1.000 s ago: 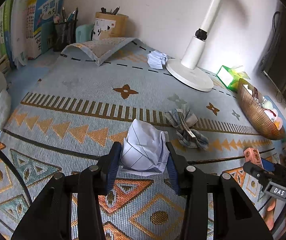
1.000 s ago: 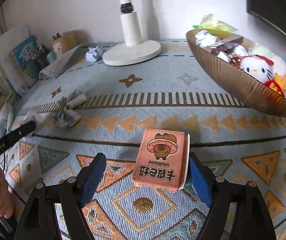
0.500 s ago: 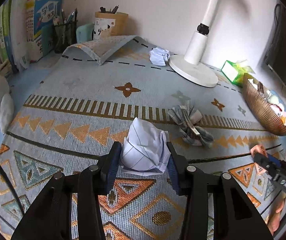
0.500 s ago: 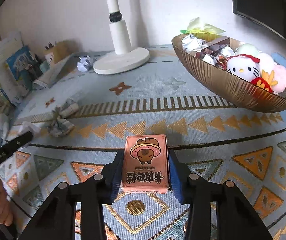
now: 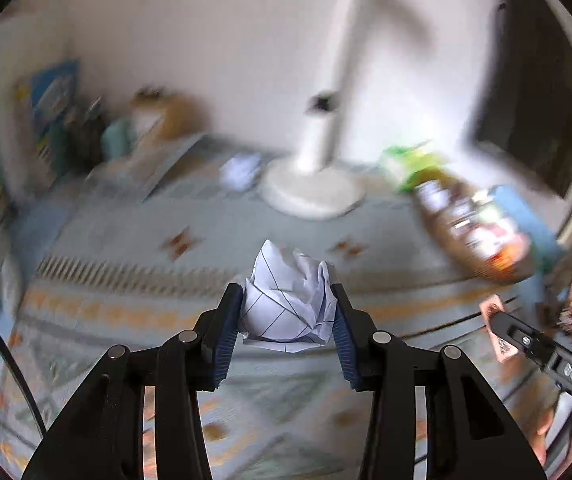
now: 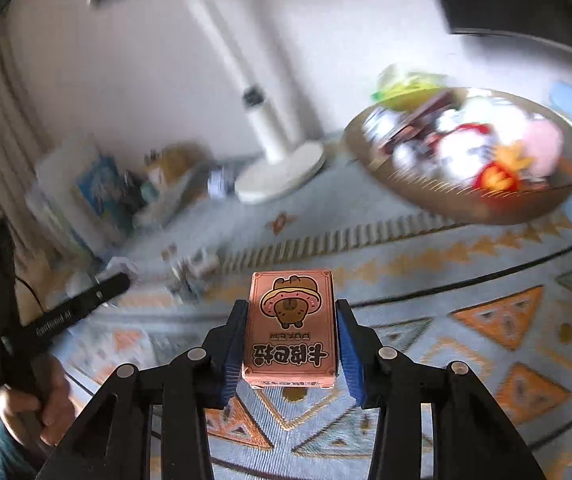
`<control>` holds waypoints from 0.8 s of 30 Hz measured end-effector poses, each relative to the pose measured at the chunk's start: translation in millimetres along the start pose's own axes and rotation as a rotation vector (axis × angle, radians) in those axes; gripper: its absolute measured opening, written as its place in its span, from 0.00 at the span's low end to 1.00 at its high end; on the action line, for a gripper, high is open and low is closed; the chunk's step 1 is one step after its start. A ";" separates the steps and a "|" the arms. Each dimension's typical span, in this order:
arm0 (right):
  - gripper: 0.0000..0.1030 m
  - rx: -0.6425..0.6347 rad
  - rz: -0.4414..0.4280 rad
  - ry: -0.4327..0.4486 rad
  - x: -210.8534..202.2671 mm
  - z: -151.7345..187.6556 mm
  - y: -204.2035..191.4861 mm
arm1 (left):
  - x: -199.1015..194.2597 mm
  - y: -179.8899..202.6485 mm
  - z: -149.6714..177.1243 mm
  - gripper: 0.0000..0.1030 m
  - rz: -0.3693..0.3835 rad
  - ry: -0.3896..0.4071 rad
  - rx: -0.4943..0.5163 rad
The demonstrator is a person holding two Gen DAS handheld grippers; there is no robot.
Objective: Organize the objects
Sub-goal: 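Carry the paper and snack box to the gold bowl and open both grippers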
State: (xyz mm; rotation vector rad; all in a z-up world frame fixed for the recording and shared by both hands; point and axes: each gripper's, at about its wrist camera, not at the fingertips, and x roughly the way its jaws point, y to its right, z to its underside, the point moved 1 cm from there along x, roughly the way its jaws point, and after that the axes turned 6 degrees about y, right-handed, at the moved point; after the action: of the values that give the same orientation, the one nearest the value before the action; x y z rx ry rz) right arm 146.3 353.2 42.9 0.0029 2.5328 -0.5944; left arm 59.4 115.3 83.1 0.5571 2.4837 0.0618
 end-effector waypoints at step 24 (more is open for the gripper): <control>0.78 0.187 0.371 0.276 -21.3 -218.9 134.8 | 143.8 210.9 -80.0 0.57 0.397 -0.030 0.173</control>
State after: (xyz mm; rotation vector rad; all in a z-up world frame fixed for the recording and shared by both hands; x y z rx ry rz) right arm 71.3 568.0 164.4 0.6472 2.6277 -0.7129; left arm -12.2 371.9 107.0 1.1101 2.3271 -0.0073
